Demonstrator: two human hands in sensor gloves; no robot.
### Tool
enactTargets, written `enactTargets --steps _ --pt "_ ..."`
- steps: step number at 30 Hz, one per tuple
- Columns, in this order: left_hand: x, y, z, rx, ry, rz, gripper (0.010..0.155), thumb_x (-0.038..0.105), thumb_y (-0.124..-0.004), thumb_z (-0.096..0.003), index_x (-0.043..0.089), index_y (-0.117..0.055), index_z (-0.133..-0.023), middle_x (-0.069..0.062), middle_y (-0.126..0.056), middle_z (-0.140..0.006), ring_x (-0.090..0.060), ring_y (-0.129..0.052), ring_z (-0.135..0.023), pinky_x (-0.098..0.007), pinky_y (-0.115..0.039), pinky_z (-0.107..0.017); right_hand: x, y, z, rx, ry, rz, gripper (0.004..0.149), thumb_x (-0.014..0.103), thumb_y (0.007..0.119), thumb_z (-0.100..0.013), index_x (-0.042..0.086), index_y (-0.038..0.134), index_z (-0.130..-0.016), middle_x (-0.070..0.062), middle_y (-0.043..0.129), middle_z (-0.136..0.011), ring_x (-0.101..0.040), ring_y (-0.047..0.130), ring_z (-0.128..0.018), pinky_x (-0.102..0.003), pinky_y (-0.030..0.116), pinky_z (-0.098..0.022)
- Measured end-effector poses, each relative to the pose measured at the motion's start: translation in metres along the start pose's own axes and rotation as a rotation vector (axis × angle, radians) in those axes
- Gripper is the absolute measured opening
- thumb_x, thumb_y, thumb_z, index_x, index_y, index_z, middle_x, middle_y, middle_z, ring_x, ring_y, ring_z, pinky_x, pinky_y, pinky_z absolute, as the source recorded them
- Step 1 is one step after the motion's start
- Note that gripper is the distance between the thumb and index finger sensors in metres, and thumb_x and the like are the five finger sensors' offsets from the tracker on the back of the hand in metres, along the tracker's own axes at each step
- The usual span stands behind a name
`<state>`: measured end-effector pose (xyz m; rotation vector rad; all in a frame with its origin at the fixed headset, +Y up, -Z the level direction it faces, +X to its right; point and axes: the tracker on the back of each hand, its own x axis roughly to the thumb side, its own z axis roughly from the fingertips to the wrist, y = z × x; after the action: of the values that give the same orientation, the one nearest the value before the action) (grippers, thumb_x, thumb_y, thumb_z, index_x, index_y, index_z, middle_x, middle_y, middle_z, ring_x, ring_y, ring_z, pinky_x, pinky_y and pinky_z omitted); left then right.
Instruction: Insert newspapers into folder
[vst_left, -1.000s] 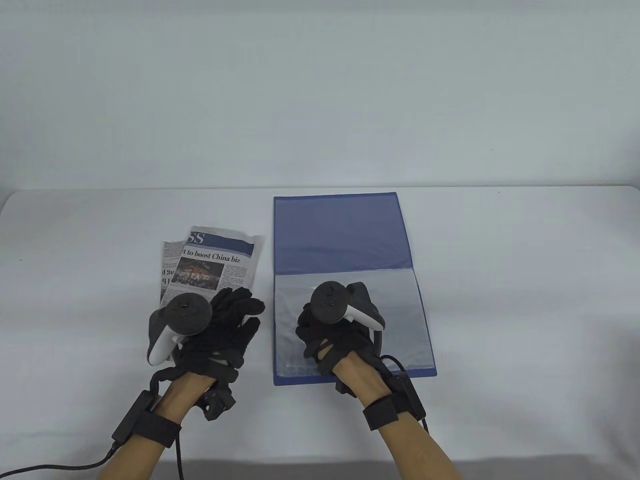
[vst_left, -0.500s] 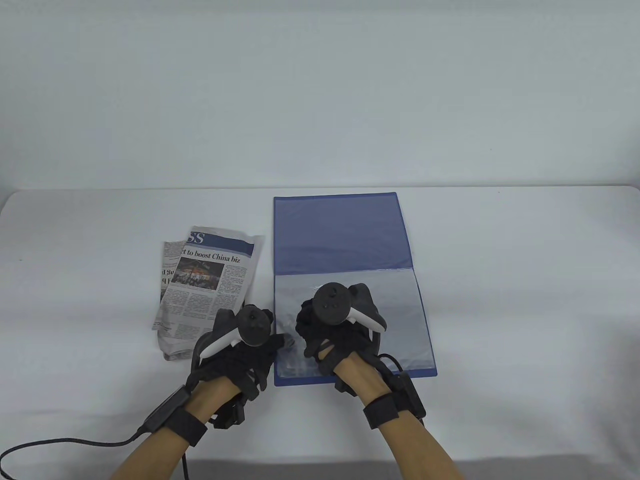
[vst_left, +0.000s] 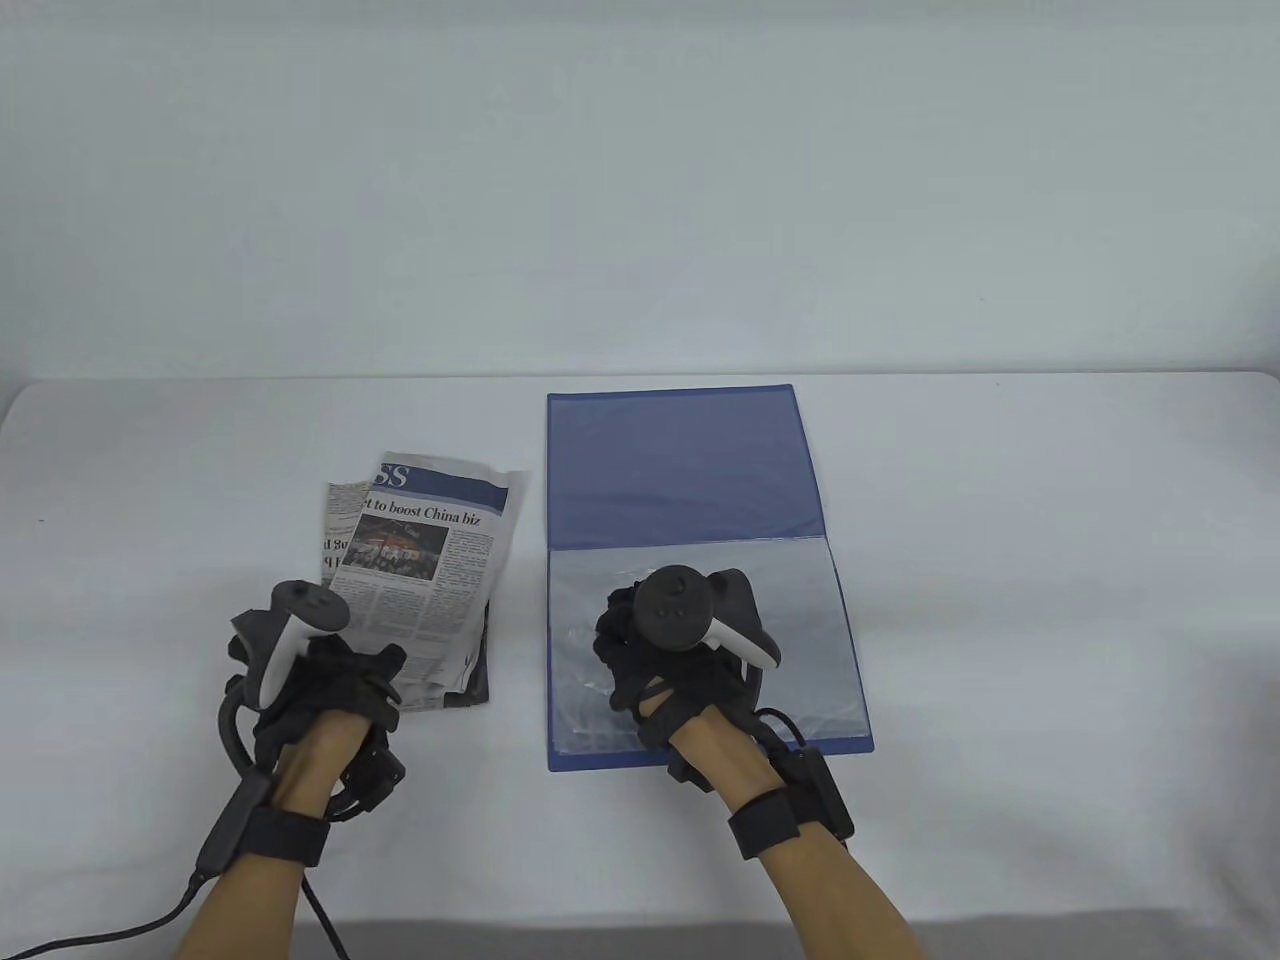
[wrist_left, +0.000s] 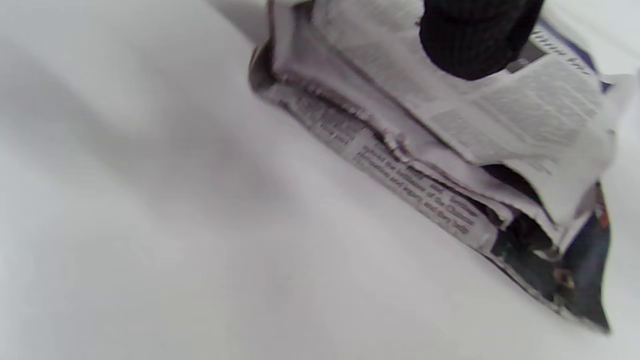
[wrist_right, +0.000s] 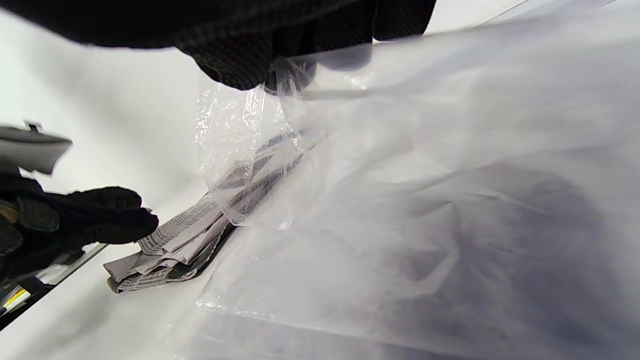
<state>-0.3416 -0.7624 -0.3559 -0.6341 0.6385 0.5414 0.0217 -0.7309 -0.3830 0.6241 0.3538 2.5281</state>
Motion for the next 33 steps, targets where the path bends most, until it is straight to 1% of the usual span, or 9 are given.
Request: enactTargets --steps 4,7,11,14,19,22,27,30,33 --pt "-0.011 0.004 -0.017 -0.004 0.078 0.003 0.106 0.068 -0.067 -0.0562 0.035 0.021 -0.105 0.002 0.036 -0.111 -0.029 0.04 -0.101 -0.061 0.012 -0.082 -0.003 0.0 -0.001 -0.002 0.004 -0.008 0.038 0.029 0.075 -0.059 0.007 0.069 -0.089 -0.02 0.049 -0.104 -0.048 0.043 -0.098 -0.071 0.04 -0.065" --pt "-0.015 0.004 -0.023 -0.015 0.109 0.049 0.089 0.065 -0.067 -0.0576 0.036 -0.001 -0.109 0.001 0.023 -0.119 -0.029 0.03 -0.108 -0.06 0.005 -0.087 -0.002 0.0 -0.001 0.002 0.002 -0.014 0.038 0.029 0.075 -0.059 0.007 0.069 -0.089 -0.02 0.048 -0.104 -0.048 0.043 -0.098 -0.071 0.04 -0.065" --pt "-0.012 0.015 -0.016 0.159 0.167 0.008 0.052 0.055 -0.065 -0.0639 0.037 -0.042 -0.107 0.006 -0.007 -0.13 -0.027 0.004 -0.123 -0.057 -0.014 -0.095 -0.002 -0.001 -0.001 0.0 -0.001 -0.013 0.038 0.029 0.075 -0.059 0.007 0.069 -0.089 -0.02 0.048 -0.104 -0.048 0.043 -0.098 -0.071 0.04 -0.065" --pt "-0.01 0.02 -0.006 0.279 0.183 -0.021 0.044 0.056 -0.06 -0.0652 0.043 -0.054 -0.107 0.011 -0.035 -0.131 -0.025 -0.022 -0.128 -0.055 -0.026 -0.098 -0.005 -0.001 -0.001 0.003 0.001 -0.012 0.037 0.028 0.075 -0.059 0.007 0.069 -0.089 -0.02 0.048 -0.104 -0.048 0.043 -0.098 -0.071 0.04 -0.065" --pt "-0.007 0.027 0.012 0.462 0.215 -0.073 0.049 0.06 -0.059 -0.0652 0.054 -0.053 -0.113 0.014 -0.034 -0.132 -0.024 -0.028 -0.128 -0.053 -0.029 -0.098 -0.006 -0.005 0.002 -0.015 0.003 -0.017 0.038 0.028 0.075 -0.059 0.007 0.069 -0.089 -0.02 0.048 -0.104 -0.048 0.044 -0.098 -0.071 0.04 -0.065" --pt "-0.006 0.032 0.025 0.522 0.133 -0.005 0.049 0.063 -0.058 -0.0656 0.061 -0.046 -0.113 0.02 -0.029 -0.133 -0.019 -0.026 -0.13 -0.051 -0.028 -0.1 -0.006 -0.007 0.003 -0.023 -0.003 -0.02 0.037 0.028 0.075 -0.059 0.007 0.069 -0.089 -0.02 0.048 -0.104 -0.048 0.043 -0.098 -0.071 0.04 -0.065" --pt "-0.008 0.041 0.051 0.597 -0.252 0.334 0.047 0.056 -0.042 -0.0645 0.049 -0.028 -0.109 0.018 -0.03 -0.131 -0.016 -0.045 -0.127 -0.045 -0.034 -0.102 -0.005 -0.007 0.003 -0.027 -0.011 -0.02 0.038 0.029 0.074 -0.059 0.007 0.068 -0.089 -0.021 0.046 -0.104 -0.048 0.043 -0.098 -0.071 0.04 -0.065" --pt "-0.01 0.05 0.065 0.621 -0.367 0.474 0.047 0.051 -0.045 -0.0657 0.043 -0.028 -0.108 0.013 -0.051 -0.123 -0.011 -0.085 -0.1 -0.035 -0.062 -0.092 -0.005 -0.007 0.003 -0.024 -0.012 -0.017 0.038 0.029 0.073 -0.059 0.007 0.068 -0.089 -0.022 0.045 -0.104 -0.048 0.043 -0.098 -0.07 0.04 -0.065" --pt "-0.014 0.061 0.069 0.603 -0.345 0.494 0.046 0.047 -0.05 -0.0671 0.039 -0.033 -0.109 0.012 -0.069 -0.111 -0.006 -0.102 -0.074 -0.031 -0.08 -0.076 -0.005 -0.007 0.003 -0.027 -0.014 -0.016 0.038 0.029 0.073 -0.059 0.007 0.067 -0.09 -0.022 0.045 -0.104 -0.048 0.043 -0.098 -0.07 0.04 -0.066"
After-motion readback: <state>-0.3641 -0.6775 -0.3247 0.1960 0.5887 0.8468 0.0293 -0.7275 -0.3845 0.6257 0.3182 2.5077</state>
